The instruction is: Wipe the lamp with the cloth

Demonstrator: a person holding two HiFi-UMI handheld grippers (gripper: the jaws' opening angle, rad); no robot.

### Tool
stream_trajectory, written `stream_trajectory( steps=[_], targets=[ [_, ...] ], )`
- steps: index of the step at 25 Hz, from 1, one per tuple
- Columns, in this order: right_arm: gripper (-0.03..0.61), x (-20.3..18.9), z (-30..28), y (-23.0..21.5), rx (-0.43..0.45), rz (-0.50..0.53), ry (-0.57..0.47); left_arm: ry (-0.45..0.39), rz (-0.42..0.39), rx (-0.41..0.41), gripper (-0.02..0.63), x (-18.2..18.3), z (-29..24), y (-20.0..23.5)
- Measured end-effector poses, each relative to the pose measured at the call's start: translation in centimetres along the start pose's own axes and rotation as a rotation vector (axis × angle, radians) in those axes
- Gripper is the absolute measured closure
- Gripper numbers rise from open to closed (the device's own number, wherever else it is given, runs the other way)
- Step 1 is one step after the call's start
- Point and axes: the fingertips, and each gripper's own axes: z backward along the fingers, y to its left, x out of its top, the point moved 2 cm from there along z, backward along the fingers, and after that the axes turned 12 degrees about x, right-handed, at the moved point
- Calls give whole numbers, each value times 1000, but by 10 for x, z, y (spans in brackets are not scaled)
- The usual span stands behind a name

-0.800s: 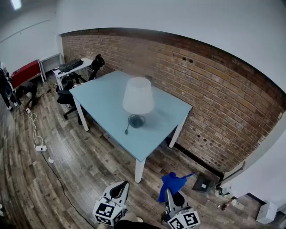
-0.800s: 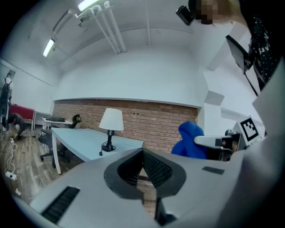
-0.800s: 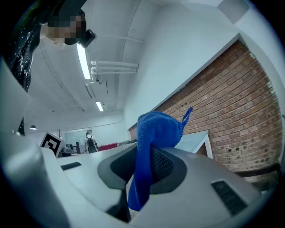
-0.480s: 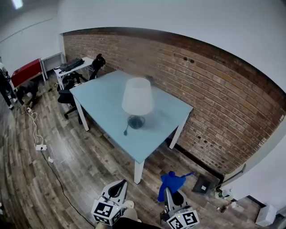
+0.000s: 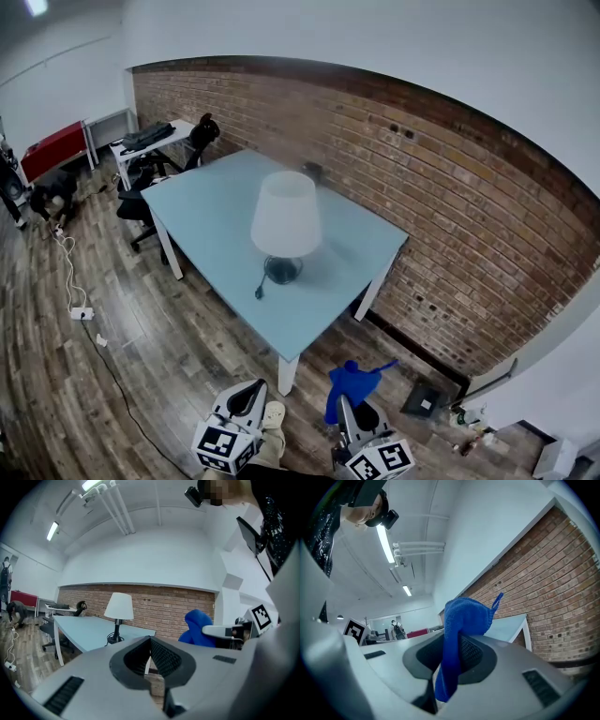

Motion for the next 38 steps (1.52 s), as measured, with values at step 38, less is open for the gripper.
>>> stream_trajectory(
  steps=[38],
  targets=[
    [512, 56, -267, -132, 193, 127, -20, -40, 17, -34, 606, 62, -273, 129]
  ],
)
